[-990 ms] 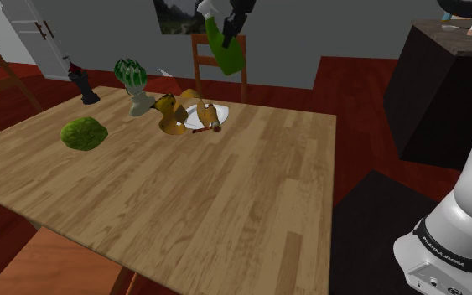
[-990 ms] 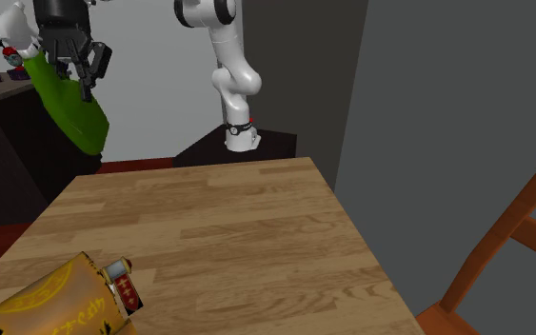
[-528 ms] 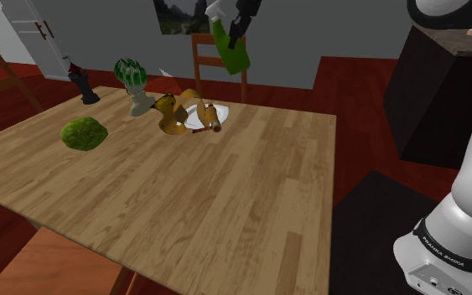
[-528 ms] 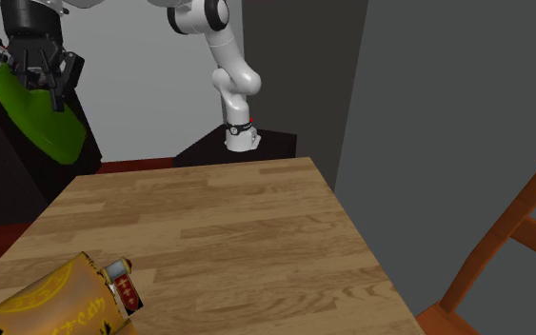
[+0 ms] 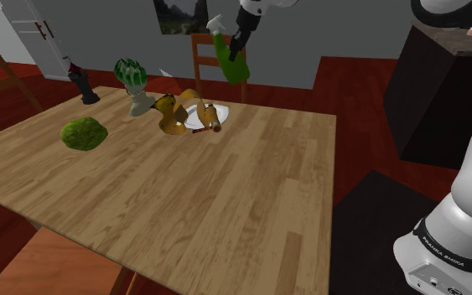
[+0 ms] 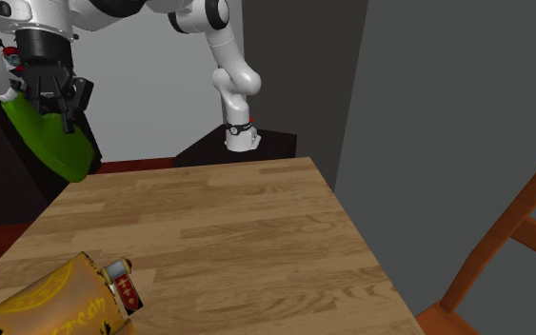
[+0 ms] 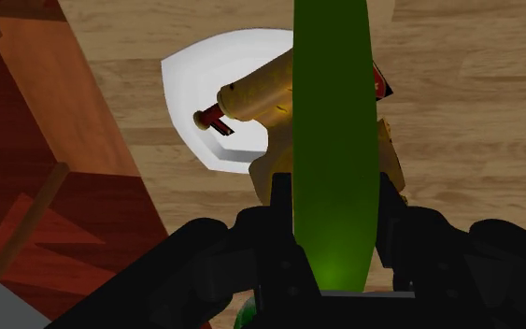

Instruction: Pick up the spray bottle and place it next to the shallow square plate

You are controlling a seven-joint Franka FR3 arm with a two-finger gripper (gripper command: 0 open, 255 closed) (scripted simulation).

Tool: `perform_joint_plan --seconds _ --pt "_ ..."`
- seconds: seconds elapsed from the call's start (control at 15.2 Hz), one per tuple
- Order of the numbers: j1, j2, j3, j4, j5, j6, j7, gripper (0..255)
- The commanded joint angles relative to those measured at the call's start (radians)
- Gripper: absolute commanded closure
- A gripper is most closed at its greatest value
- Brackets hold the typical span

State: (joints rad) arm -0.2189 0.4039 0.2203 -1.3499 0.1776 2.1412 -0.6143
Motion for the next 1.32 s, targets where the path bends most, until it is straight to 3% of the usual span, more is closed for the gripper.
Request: perform_joint_plan --seconds 0.0,1.25 --pt "-0.003 -0.004 0.001 -0.03 0.005 0.027 -0.008 255" --pt "-0.009 0.037 0.008 -0.225 0.032 0.256 -0.067 255"
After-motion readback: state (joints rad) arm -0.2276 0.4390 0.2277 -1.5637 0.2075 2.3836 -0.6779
